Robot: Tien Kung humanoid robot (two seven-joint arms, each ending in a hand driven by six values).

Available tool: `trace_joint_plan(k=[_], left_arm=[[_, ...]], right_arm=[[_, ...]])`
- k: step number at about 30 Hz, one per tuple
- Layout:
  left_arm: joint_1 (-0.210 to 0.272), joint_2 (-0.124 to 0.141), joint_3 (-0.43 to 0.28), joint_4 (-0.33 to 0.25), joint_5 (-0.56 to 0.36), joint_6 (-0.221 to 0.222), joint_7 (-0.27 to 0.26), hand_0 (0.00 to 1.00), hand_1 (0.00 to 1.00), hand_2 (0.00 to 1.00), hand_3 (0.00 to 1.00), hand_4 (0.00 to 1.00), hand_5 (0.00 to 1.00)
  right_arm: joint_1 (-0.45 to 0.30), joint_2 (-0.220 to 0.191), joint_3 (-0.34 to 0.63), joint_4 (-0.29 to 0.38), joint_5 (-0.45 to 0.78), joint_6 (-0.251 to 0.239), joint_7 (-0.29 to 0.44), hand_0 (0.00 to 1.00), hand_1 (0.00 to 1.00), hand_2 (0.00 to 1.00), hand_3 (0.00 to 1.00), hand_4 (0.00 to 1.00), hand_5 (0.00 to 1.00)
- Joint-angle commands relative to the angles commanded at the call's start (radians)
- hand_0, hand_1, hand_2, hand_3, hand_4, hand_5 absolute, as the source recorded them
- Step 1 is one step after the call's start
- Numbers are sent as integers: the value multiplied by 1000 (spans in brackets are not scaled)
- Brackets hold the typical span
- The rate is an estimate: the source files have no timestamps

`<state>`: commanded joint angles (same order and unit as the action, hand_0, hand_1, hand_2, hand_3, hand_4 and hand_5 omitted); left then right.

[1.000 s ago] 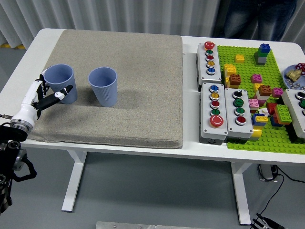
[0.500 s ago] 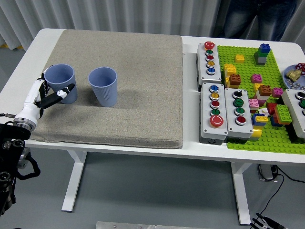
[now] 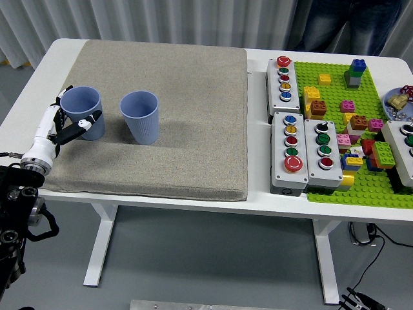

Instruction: Pick cup pour cup place

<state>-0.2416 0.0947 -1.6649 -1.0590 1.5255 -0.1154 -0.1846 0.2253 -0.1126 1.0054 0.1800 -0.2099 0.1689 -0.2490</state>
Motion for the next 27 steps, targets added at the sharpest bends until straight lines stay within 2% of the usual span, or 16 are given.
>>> trace_joint_plan(k=[2,7,8,25,27], left_arm=[[1,1,1,0,2,1,1,857,865,998,998,882,331],[0,1,1,2,3,6,1,857,865,998,998,882,331],[0,0,1,3,5,6,1,803,831,998,998,875,326],[-9,-8,7,7,14,26,-2,781,819,998,998,871,315],[-10,-9,8,7,14,27,-1,770,801,998,998,850,288]], right_arm=[[0,0,0,0,0,0,0,758,683,708,613,176,307],[0,0,1,0,-2,0,-1,758,683,708,613,176,307],[0,1,2,0,-2,0,-1,758,682,709,613,177,306],[2,0,0,0,3,0,1,759,683,708,612,177,303],[3,0,0,0,3,-1,1,759,683,709,612,177,301]])
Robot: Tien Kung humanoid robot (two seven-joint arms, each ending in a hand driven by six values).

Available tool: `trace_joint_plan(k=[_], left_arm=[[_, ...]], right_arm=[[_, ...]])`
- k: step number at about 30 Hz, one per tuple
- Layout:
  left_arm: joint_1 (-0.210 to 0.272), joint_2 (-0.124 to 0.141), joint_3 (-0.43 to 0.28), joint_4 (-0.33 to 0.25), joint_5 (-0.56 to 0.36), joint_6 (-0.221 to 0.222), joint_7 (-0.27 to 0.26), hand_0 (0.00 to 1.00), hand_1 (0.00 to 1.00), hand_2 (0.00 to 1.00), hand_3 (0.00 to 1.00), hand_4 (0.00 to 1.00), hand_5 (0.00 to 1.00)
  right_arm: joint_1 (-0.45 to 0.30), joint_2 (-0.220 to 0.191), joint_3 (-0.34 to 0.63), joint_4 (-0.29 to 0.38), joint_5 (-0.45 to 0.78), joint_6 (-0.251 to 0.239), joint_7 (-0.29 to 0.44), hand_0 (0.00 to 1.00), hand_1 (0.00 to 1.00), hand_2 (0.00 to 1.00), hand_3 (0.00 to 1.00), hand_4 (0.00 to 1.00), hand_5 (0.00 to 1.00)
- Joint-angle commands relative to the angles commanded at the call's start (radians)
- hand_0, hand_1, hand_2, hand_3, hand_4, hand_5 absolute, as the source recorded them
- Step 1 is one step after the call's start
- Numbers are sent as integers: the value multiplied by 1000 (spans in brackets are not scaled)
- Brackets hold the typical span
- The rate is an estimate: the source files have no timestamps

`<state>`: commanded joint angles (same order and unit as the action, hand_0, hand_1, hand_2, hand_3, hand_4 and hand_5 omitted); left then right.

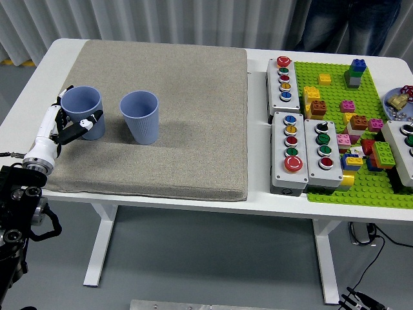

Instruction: Pick cup pour cup place

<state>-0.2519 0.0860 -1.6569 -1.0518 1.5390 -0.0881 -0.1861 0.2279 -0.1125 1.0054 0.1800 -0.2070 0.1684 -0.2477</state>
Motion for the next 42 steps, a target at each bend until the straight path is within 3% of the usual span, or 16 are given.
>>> trace_joint_plan(k=[4,5,10,11,16,17,22,23,28,29,42], left_arm=[[-1,-2,4,2,-3,21,1,770,801,998,998,850,288],[-1,-2,6,2,-5,26,0,711,694,948,998,843,286],[1,-2,7,1,-3,33,0,711,694,948,998,843,286],[1,-2,7,1,-3,34,0,667,676,934,998,837,274],[0,-2,9,4,-6,34,0,667,676,934,998,837,274],[0,-3,10,5,-8,34,1,591,671,929,996,835,276],[0,-4,14,2,-11,41,0,591,671,929,996,835,276],[0,-3,14,2,-12,45,-2,614,683,928,877,828,274],[2,-3,15,-1,-17,58,-6,614,683,928,877,828,274],[2,-3,15,-1,-19,59,-7,615,680,912,768,804,235],[1,-1,18,-3,-23,66,-11,615,681,909,766,797,236]], right_arm=[[1,0,-2,0,2,0,0,759,683,709,612,177,301],[1,0,-2,0,1,0,0,759,683,708,612,176,299],[1,0,-1,0,-1,0,-1,759,683,708,612,176,299],[1,0,0,0,-1,1,-1,759,683,708,612,176,298],[2,-1,0,0,-1,1,-1,759,683,708,612,176,298],[2,-1,0,0,-1,1,-1,759,683,708,612,176,298],[3,-1,0,0,-1,1,-1,759,683,708,612,176,298],[2,-1,0,0,-1,1,-1,759,683,707,612,176,297],[2,-1,2,0,-5,2,-2,759,683,707,612,176,297],[2,-1,3,0,-5,2,-2,759,683,707,611,177,297],[3,-2,5,0,-7,3,-3,759,683,707,612,177,296]])
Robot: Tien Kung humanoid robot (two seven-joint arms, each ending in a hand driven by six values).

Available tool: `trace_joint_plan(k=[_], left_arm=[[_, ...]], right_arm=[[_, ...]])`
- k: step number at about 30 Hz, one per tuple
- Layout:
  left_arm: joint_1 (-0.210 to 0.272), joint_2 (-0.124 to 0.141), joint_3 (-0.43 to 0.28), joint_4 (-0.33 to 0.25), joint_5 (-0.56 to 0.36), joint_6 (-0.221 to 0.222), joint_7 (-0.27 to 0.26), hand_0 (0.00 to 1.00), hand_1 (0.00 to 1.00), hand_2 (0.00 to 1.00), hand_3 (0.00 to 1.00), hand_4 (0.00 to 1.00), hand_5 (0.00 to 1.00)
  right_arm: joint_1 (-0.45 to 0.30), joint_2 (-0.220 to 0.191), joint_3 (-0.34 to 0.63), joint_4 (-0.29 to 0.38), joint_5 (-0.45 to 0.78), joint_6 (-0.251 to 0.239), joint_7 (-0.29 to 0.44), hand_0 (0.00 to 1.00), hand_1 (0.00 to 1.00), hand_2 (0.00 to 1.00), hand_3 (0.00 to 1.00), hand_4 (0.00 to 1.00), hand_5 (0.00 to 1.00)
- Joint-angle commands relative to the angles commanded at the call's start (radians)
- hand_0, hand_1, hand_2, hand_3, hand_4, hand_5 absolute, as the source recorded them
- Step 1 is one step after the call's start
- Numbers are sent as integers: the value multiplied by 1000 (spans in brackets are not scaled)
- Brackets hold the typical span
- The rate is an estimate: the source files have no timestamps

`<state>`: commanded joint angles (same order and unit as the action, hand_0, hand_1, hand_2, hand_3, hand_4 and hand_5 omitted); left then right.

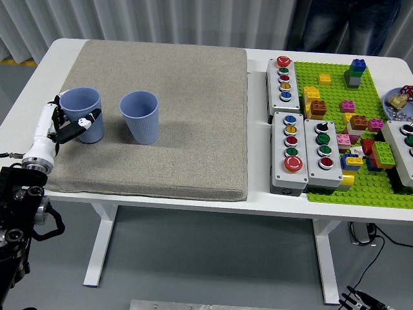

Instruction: Pick cup pour cup place

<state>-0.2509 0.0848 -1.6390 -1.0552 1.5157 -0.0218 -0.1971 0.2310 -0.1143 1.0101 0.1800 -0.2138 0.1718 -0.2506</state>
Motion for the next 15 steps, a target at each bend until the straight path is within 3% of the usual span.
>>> trace_joint_plan(k=[10,11,15], left_arm=[[4,1,14,-4,-9,23,-7,606,673,897,755,793,238],[4,2,15,-5,-10,26,-8,556,612,832,727,769,237],[9,6,20,-10,-17,42,-14,556,612,832,727,769,237]], right_arm=[[1,-1,5,0,-4,1,-2,759,683,707,612,177,295],[1,-1,5,0,-4,2,-2,759,683,707,611,177,293],[1,-1,5,0,-5,2,-2,759,683,707,611,177,293]])
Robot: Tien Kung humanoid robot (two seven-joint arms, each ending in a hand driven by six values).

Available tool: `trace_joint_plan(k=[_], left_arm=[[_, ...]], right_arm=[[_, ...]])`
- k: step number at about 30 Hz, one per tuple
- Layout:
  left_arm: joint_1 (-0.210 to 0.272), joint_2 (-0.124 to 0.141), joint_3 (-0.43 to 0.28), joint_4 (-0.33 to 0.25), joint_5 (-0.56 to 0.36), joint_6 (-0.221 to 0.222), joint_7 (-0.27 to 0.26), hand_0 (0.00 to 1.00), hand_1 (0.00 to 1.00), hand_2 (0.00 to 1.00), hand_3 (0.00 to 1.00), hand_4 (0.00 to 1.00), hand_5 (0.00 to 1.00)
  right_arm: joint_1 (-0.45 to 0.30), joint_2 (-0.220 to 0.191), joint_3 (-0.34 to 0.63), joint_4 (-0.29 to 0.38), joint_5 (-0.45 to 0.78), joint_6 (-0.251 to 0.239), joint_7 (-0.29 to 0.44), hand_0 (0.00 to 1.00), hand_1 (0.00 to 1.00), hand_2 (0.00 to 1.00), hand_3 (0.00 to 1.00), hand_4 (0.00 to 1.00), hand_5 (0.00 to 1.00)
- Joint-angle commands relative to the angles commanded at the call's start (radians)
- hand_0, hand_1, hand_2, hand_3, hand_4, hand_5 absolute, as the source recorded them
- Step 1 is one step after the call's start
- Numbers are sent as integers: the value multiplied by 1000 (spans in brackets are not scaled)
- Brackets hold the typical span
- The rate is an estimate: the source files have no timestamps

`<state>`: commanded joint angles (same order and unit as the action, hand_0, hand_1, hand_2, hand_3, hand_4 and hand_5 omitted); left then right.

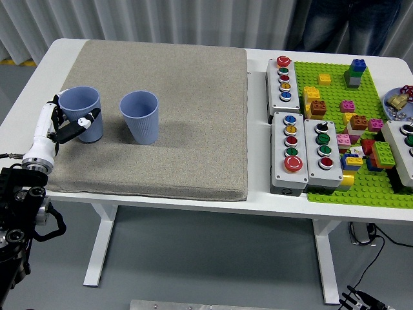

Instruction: Pick cup pour cup place

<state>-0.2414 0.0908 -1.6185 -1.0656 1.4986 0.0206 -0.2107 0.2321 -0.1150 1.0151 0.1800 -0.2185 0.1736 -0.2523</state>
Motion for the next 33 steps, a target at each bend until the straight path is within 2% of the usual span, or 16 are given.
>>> trace_joint_plan(k=[1,2,4,13,17,21,23,33], left_arm=[[2,1,1,-3,-3,5,-2,556,612,832,727,769,237],[3,2,2,-5,-5,7,-3,509,588,807,716,748,219],[8,7,6,-12,-11,13,-6,509,588,807,716,748,219],[43,69,32,-117,-37,22,-5,486,573,791,707,729,195],[44,84,35,-141,-30,22,-3,477,569,788,704,725,193],[48,114,45,-186,13,19,8,474,567,777,691,720,184],[50,121,47,-195,22,18,10,474,567,777,691,720,184],[35,203,69,-276,152,10,34,460,546,742,666,684,131]], right_arm=[[0,0,0,0,0,0,0,759,683,707,611,177,293],[0,0,-1,0,0,0,0,759,683,707,611,177,293],[0,0,1,0,-3,0,-1,759,683,707,611,177,293],[-2,-2,3,0,-5,2,-1,759,683,708,612,177,293],[-3,-2,4,0,-7,1,0,759,683,707,611,176,291],[-4,-3,3,0,-7,0,1,759,683,707,611,176,289],[-4,-3,3,0,-7,0,1,759,683,707,611,176,289],[-4,-6,-4,0,4,-3,6,759,683,707,611,177,288]])
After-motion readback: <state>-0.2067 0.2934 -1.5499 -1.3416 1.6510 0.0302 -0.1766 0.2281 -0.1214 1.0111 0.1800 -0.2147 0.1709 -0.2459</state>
